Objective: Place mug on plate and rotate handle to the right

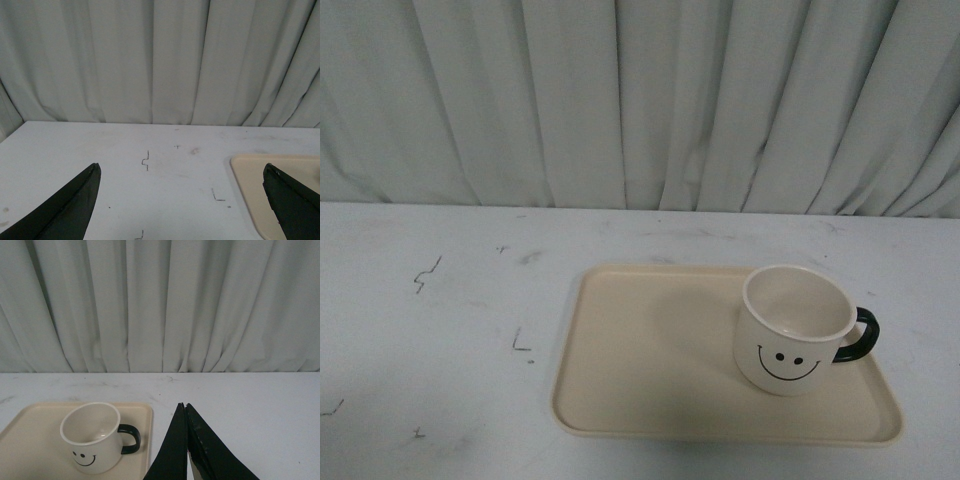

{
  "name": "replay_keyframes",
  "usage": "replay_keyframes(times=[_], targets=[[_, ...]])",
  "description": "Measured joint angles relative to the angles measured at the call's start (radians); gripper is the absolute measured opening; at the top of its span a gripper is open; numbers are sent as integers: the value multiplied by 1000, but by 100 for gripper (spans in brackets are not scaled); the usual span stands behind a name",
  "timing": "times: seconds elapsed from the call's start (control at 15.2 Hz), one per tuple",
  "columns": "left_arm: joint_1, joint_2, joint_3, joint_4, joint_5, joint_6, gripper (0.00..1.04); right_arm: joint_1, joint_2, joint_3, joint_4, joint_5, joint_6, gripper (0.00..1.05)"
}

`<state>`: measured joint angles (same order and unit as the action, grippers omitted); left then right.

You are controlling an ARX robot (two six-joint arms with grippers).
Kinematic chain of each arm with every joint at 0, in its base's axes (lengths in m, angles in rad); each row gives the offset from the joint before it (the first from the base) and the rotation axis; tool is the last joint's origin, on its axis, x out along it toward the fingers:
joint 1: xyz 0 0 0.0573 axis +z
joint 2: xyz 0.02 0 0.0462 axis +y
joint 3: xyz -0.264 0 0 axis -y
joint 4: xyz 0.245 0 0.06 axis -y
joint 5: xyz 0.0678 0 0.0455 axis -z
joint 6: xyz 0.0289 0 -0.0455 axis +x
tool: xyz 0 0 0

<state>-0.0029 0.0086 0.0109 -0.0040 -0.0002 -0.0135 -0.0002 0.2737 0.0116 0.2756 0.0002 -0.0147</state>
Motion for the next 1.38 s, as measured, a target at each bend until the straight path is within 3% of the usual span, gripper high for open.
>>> replay_keyframes(times=[0.66, 0.72, 0.79, 0.92, 1.19, 1.38], targets=[[0, 0, 0, 0, 0, 0, 98, 0, -100, 0, -99, 0, 0, 2], [0, 0, 0, 0, 0, 0, 98, 0, -238, 0, -285, 0, 0, 2], [0, 0, 0, 0, 1, 0, 98, 0, -270, 0, -281, 0, 0, 2], [0, 0, 0, 0, 0, 0, 98, 0, -270, 0, -280, 0, 0, 67], [0, 0, 0, 0, 0, 0, 98, 0, -270, 0, -280, 0, 1, 100], [0, 0, 0, 0, 0, 0, 98, 0, -270, 0, -280, 0, 1, 98]])
